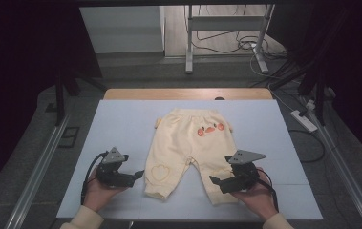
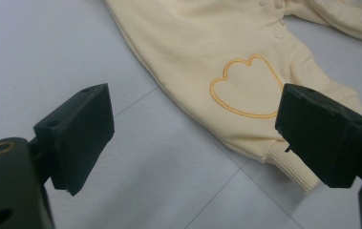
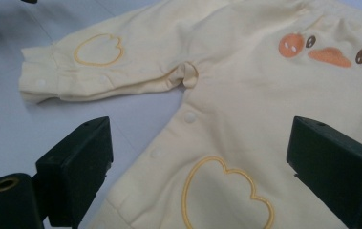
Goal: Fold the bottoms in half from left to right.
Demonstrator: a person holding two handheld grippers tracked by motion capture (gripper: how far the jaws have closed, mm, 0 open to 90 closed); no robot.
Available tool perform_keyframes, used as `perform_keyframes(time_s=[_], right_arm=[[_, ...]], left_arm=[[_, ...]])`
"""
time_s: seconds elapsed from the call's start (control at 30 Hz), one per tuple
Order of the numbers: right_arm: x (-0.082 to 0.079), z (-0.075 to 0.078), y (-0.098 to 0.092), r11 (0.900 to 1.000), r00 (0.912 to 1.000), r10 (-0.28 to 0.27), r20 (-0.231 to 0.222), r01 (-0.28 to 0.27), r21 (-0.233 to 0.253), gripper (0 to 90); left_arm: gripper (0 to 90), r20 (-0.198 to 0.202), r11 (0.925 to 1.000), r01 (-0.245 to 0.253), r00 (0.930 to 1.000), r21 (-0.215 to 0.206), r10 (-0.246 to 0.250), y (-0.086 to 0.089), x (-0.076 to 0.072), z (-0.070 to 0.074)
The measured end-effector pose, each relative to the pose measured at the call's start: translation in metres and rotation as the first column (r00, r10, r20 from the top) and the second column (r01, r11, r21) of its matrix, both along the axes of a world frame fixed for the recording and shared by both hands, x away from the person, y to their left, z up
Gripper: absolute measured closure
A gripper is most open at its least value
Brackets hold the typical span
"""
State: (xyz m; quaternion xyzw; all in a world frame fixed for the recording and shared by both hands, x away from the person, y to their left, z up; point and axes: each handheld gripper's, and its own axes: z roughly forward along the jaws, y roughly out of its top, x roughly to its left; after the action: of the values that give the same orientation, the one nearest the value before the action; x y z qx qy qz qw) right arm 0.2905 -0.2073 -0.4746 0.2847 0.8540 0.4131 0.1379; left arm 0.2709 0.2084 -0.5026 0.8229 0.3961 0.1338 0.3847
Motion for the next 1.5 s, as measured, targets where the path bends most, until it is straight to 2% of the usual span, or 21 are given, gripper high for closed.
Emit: perform_keyframes(time_s=[0.07,0.5,0.7,0.8,0.97,1.27,1.5], right_arm=[[0.000,0.002,0.004,1.000,0.9999,-0.001,0.012,0.000,0.001,8.6],[0.002,0.001,0.024,1.000,0.9995,0.030,0.003,-0.030,0.000,7.9],[0.002,-0.002,0.033,0.999,0.9988,0.048,0.002,-0.048,-0.023,8.0],[0.002,-0.006,0.044,0.997,0.9978,0.067,-0.002,-0.067,-0.048,8.0],[0.002,-0.009,0.055,0.994,0.9961,0.088,-0.004,-0.088,-0.059,8.0],[0.004,-0.012,0.072,0.992,0.9929,0.116,-0.027,-0.117,-0.048,8.1],[0.004,-0.018,0.090,0.985,0.9860,0.157,-0.056,-0.161,-0.061,8.4]], left_arm=[[12.9,-0.001,1.0000,0.000,1.0000,0.000,0.000,0.000,0.000,0.000],[13.6,-0.007,1.0000,0.001,1.0000,0.004,-0.001,0.000,0.001,-0.002],[13.3,-0.006,1.0000,0.000,1.0000,0.008,0.000,-0.001,0.002,-0.002],[13.1,-0.007,1.0000,0.000,1.0000,0.008,0.000,-0.001,0.002,-0.002],[12.9,-0.007,0.9999,0.000,1.0000,0.011,0.000,-0.002,0.002,-0.002],[12.0,-0.006,0.9998,-0.003,1.0000,0.018,0.003,-0.002,0.002,-0.003],[11.6,-0.005,0.9999,-0.008,1.0000,0.015,0.008,-0.001,0.003,-0.004]])
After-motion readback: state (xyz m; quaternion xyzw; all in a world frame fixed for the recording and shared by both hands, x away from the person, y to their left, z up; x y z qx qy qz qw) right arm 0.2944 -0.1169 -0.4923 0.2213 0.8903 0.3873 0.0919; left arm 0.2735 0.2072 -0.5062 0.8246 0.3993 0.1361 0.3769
